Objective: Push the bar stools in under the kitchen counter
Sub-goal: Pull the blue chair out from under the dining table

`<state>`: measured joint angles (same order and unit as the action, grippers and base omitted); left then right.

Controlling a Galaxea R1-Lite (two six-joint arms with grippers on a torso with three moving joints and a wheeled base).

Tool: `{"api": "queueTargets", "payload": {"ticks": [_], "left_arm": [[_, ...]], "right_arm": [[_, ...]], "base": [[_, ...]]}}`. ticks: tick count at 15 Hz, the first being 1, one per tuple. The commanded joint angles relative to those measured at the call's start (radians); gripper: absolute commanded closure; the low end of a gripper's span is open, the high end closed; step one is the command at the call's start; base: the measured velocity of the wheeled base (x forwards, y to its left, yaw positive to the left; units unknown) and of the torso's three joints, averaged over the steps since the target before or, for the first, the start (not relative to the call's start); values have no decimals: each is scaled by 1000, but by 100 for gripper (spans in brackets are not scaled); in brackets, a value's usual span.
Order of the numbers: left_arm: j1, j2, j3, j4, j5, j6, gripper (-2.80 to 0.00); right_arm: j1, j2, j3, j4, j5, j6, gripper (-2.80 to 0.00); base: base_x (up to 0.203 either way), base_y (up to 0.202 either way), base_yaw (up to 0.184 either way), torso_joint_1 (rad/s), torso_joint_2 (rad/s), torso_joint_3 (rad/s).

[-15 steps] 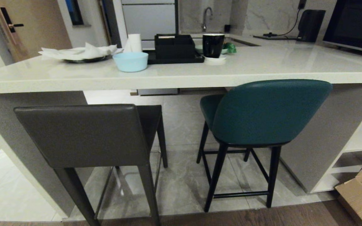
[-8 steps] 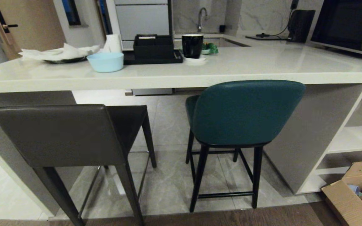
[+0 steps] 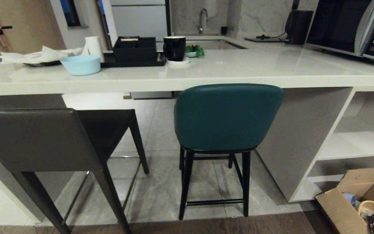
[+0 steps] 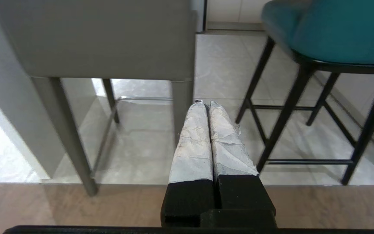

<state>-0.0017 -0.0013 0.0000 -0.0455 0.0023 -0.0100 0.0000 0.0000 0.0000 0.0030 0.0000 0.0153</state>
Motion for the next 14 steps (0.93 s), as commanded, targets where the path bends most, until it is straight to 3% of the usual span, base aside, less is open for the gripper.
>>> {"api": "queueTargets", "payload": {"ticks": [1,11,14], "left_arm": [[0,0,18,0,1,-1,0],[0,0,18,0,0,-1,0],[0,0,18,0,1,-1,0]], "right_arm": [[0,2,0,0,0,0,0],[0,2,0,0,0,0,0],[0,2,0,0,0,0,0]], "base": [[0,-196,-1,7,7,-2],[0,-197,1,1,1,1],[0,-75,1,1,1,3]]}}
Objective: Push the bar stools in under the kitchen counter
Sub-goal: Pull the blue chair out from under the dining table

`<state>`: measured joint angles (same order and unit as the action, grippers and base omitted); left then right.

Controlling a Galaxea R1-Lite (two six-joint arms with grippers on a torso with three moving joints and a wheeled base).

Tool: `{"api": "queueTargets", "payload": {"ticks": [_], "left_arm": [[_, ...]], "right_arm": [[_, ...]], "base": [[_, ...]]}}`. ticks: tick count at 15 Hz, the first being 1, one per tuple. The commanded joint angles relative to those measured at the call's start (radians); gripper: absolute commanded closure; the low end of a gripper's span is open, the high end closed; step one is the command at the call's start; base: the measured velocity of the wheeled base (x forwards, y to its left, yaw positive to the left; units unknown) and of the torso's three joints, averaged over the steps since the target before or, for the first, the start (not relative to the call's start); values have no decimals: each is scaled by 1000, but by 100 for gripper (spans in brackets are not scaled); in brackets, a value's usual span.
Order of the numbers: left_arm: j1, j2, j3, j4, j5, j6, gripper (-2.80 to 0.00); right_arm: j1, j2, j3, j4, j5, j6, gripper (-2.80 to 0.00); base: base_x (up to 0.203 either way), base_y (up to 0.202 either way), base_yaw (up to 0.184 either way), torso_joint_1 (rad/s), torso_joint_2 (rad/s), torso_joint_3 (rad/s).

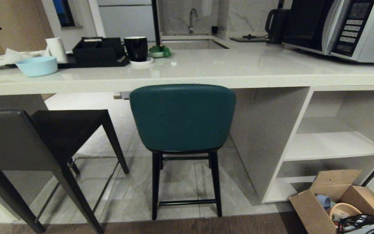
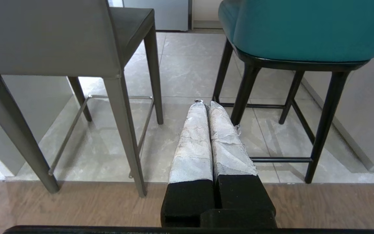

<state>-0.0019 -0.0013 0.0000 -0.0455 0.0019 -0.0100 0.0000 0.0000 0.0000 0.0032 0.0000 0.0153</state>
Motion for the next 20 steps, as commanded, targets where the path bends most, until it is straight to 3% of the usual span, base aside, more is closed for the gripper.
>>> {"api": "queueTargets", "payload": {"ticks": [1,10,20], "left_arm": [[0,0,18,0,1,-1,0],[0,0,18,0,0,-1,0],[0,0,18,0,0,-1,0]], "right_arm": [[0,0,0,0,0,0,0],[0,2,0,0,-2,3,0],[0,1,0,0,-2,3,0]], "base": [[0,0,0,0,0,0],[7,0,0,-1,0,1],[188,0,2,4,2,3]]}}
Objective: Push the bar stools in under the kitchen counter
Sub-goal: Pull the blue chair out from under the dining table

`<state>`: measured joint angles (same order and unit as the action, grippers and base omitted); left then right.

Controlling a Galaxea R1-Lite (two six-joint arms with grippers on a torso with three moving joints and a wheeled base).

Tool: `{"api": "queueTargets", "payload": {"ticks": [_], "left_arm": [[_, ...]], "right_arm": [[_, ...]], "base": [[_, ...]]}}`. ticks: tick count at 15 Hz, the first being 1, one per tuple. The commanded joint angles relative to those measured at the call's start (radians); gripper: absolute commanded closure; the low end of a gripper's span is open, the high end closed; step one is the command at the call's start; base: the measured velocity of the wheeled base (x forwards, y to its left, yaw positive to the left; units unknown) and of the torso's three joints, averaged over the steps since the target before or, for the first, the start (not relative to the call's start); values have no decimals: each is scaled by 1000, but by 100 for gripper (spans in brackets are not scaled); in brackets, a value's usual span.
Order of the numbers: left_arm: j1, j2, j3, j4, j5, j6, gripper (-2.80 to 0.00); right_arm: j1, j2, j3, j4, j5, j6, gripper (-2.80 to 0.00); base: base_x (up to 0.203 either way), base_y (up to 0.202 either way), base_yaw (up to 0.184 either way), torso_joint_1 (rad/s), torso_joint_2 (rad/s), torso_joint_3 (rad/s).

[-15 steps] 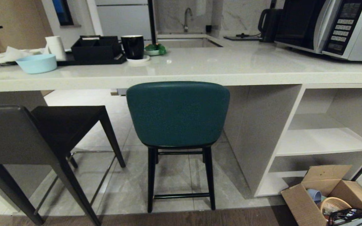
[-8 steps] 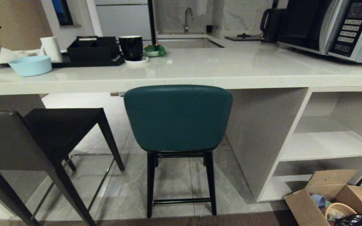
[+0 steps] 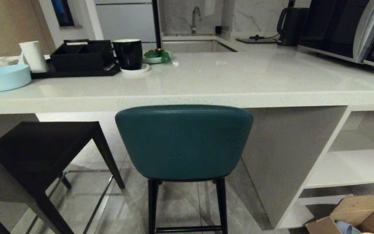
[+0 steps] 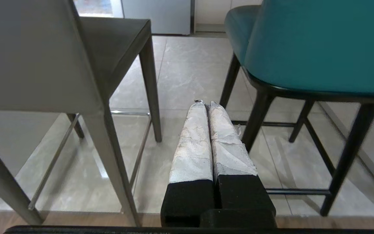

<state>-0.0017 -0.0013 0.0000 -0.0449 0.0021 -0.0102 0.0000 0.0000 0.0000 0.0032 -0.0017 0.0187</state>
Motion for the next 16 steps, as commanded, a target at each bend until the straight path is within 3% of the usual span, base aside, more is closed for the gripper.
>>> {"api": "queueTargets", "payload": {"ticks": [1,7,10,13,16], "left_arm": [[0,0,18,-1,0,-1,0],[2,0,18,-3,-4,16,0],[2,69,-121,14,-30,18,0],[-1,381,-205,-98,-50,7,0],[-13,773,-217,-385,-57,1,0]], "right_arm": [[0,0,0,0,0,0,0],[0,1,-18,-1,8,-21,0],[2,143,-159,29,50,10,0],[6,432,-265,-46,81,75,0],[27,736,-301,-172,132,101,0]], "base": [[77,0,5,17,6,2],[0,0,0,0,0,0],[0,0,0,0,0,0],[0,0,0,0,0,0],[0,0,0,0,0,0]]}}
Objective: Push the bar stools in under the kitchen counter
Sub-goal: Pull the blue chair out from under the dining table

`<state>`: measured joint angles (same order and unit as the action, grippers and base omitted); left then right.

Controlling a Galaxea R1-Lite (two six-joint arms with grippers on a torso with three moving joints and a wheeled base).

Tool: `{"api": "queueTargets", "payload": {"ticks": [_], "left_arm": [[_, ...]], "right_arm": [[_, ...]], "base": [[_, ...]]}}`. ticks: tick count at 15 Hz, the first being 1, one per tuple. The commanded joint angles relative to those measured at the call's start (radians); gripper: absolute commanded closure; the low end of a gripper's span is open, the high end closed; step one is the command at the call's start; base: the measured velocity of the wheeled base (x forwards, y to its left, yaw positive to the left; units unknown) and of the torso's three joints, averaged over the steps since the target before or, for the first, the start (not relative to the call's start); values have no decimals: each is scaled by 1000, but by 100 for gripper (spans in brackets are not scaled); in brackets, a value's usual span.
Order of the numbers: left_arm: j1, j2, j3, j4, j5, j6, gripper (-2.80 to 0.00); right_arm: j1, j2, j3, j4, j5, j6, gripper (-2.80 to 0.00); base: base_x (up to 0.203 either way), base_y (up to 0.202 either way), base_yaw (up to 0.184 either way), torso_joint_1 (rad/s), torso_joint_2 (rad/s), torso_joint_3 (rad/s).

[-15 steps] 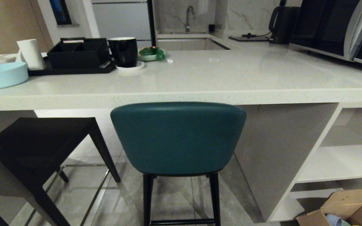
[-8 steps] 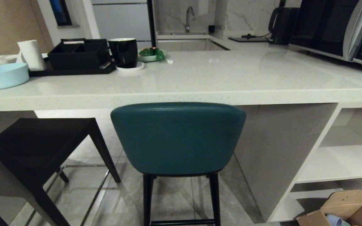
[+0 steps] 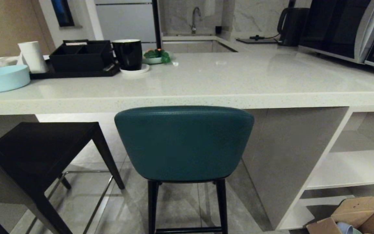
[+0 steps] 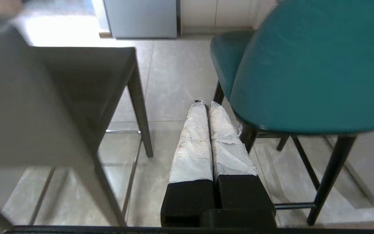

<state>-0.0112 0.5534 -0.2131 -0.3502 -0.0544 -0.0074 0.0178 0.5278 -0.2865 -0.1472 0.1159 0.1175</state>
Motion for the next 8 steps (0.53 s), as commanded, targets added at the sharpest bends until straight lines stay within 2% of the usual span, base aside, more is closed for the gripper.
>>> {"api": "queueTargets", "payload": {"ticks": [1,4,8], "left_arm": [[-11,339,-6,-181,0,-2,0],[-26,715,-11,-514,3,-2,0],[-69,1127,-15,-938,64,1,0]], "right_arm": [[20,293,-21,-44,48,5,0],[71,512,-55,-94,135,-5,0],[106,749,-74,-204,153,-53,0]], "base": [[0,0,0,0,0,0],[0,0,0,0,0,0],[0,0,0,0,0,0]]}}
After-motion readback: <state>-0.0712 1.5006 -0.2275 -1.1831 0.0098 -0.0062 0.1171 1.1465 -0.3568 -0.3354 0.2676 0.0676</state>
